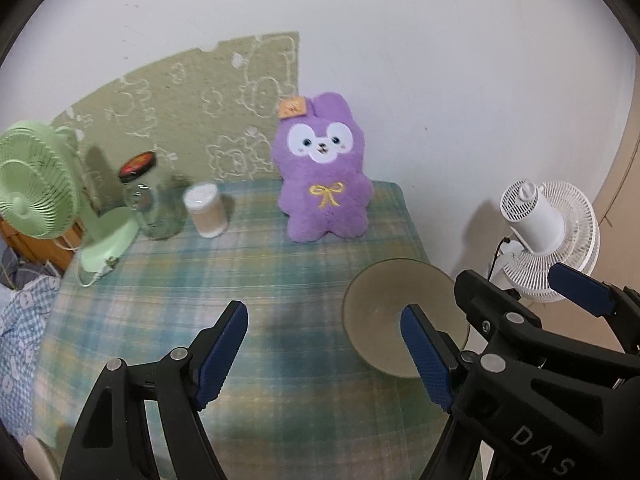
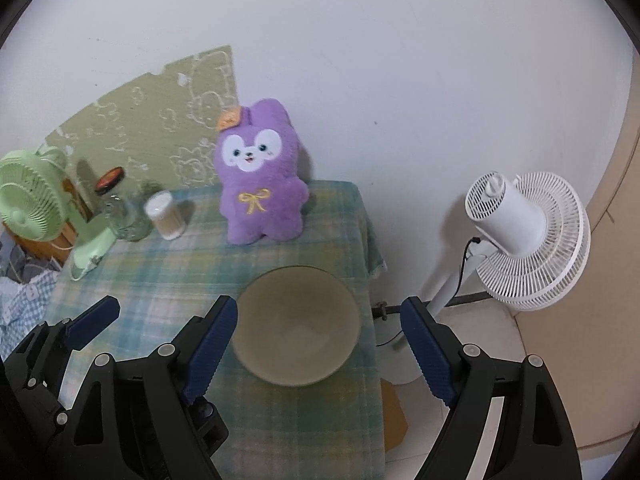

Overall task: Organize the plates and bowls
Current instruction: 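Close both tools on the rim of the beige bowl, then lift the beige bowl with both tools and carry it toward the plate stack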

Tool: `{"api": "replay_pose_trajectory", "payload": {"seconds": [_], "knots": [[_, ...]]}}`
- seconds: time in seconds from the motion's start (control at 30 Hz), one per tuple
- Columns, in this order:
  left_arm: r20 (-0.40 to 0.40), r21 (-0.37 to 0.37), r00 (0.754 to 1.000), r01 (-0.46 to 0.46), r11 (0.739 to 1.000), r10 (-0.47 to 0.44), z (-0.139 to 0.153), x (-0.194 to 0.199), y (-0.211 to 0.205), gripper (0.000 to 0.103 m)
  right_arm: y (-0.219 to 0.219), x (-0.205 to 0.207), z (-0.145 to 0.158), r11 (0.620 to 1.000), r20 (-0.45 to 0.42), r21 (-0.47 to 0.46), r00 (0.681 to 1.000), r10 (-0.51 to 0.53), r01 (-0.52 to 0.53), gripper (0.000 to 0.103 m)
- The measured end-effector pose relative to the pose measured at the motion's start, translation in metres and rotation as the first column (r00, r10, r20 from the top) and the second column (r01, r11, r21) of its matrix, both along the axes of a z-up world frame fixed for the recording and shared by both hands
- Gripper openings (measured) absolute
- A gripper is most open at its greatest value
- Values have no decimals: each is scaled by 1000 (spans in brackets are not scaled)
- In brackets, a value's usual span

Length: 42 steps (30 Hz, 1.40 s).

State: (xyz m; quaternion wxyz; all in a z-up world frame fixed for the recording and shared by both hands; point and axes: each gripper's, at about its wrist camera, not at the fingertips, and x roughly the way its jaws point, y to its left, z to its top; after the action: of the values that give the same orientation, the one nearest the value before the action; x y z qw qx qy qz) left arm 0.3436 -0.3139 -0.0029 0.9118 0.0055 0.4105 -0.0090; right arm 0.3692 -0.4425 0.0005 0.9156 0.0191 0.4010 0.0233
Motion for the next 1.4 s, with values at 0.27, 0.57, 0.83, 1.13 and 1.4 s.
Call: {"api": "replay_pose_trajectory", "payload": {"seconds": [0.27,0.57,0.83,1.13,1.4], "knots": [[-42,5,999,18,1000,-18,-40,32,-7,68,-12,26,-40,999,-41,6,998,-39,39,79],[-88,10,996,25,1000,-24,-75,54,-18,46,-13,47,-74,999,-103,0,994,-39,39,59],[-133,15,991,20,1000,-18,-95,67,-21,26,-15,61,-93,999,-129,-8,991,-43,42,49],[-121,37,992,32,999,-28,-99,69,-26,20,-14,71,-106,999,-145,-2,989,-37,37,25],[-132,30,990,43,999,-39,-99,70,-25,19,-11,71,-105,999,-157,-6,986,-52,52,25]]}}
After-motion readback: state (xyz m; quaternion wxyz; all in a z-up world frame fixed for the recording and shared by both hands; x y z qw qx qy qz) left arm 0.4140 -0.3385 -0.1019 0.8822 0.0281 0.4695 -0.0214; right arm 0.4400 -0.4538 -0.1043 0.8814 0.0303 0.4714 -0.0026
